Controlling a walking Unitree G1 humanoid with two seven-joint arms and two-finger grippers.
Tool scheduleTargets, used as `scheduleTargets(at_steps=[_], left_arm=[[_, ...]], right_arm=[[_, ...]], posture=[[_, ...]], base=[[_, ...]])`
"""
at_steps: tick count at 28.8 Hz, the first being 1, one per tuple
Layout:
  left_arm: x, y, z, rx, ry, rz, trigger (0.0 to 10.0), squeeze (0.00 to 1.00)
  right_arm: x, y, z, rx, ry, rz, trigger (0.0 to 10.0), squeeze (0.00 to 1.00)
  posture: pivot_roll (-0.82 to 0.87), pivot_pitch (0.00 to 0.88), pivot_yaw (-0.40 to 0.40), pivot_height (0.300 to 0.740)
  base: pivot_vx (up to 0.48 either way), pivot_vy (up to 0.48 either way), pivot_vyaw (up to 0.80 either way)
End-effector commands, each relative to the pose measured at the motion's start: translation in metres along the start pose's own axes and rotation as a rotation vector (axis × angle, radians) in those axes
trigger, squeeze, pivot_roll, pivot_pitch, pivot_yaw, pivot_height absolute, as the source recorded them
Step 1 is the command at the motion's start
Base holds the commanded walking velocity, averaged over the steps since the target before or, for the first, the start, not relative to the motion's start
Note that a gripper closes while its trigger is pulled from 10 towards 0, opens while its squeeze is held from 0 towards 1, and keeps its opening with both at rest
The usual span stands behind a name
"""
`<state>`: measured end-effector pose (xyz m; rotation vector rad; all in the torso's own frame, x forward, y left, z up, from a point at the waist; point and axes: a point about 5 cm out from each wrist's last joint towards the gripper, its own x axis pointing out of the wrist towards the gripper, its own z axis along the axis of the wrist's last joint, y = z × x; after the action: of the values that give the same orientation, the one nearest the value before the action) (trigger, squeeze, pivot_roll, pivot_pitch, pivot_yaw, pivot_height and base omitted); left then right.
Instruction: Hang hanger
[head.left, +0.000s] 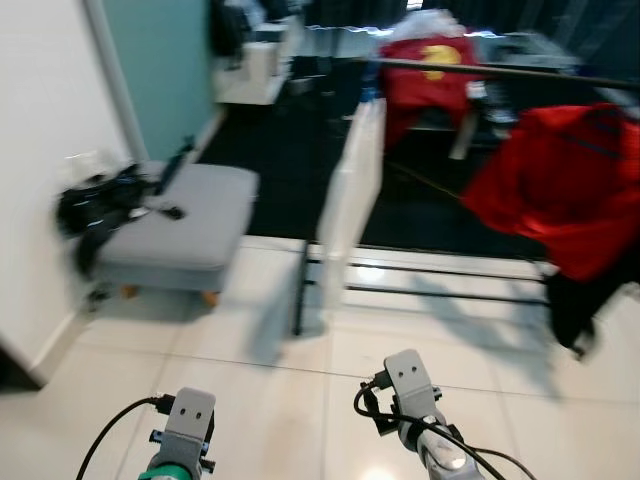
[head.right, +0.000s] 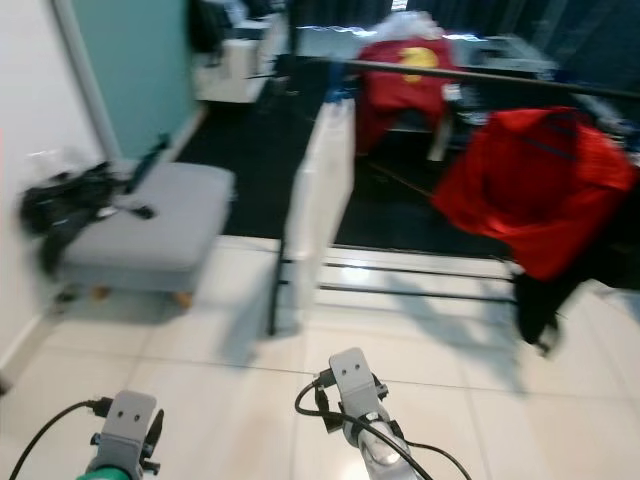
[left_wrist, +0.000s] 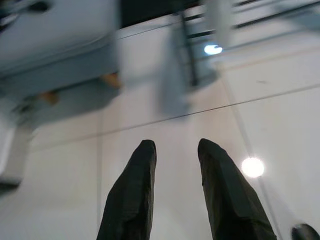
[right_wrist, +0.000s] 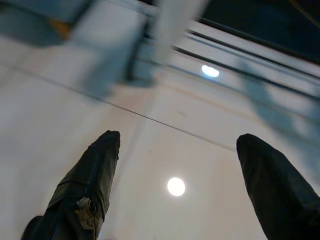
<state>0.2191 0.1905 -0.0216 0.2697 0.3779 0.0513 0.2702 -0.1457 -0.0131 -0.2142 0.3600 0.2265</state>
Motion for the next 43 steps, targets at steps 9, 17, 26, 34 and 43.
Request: scheduleTargets(at_steps=[9,17,26,34,43], left_arm=[[0.0065,0.0006,-0.0002,-0.046,0.054,0.003,10.0,0.0],[0.0096,-0.0052,0.0043,-0.018,0.032,-0.028,10.0,0.0],[0.0104,-0.0043,0.0036,-0.006,0.039,-0.028,10.0,0.0],[0.0088,-0.0049,0.0016,-0.005,0.043,-0.03,10.0,0.0],[0.0076,-0.0039,-0.001,0.023,0.045,-0.036,10.0,0.0]], right_arm=[[-0.0016,-0.0005,-0.0055,0.016,0.032,-0.001,10.0,0.0],[-0.0007,0.0005,-0.0034,0.022,0.021,0.001,10.0,0.0],[-0.0001,0.0009,-0.0026,0.028,0.021,-0.001,10.0,0.0],[-0.0013,0.0017,-0.0045,0.023,0.024,0.004,10.0,0.0],[-0.0008,0.0033,-0.0039,0.025,0.023,0.003,10.0,0.0]], posture=[[-0.06,0.0,0.03,0.74],[-0.06,0.0,0.034,0.74],[-0.06,0.0,0.035,0.74],[-0.06,0.0,0.033,0.74],[-0.06,0.0,0.038,0.74]], base=[[0.0,0.0,-0.8],[0.0,0.0,-0.8],[0.0,0.0,-0.8],[0.0,0.0,-0.8],[0.0,0.0,-0.8]])
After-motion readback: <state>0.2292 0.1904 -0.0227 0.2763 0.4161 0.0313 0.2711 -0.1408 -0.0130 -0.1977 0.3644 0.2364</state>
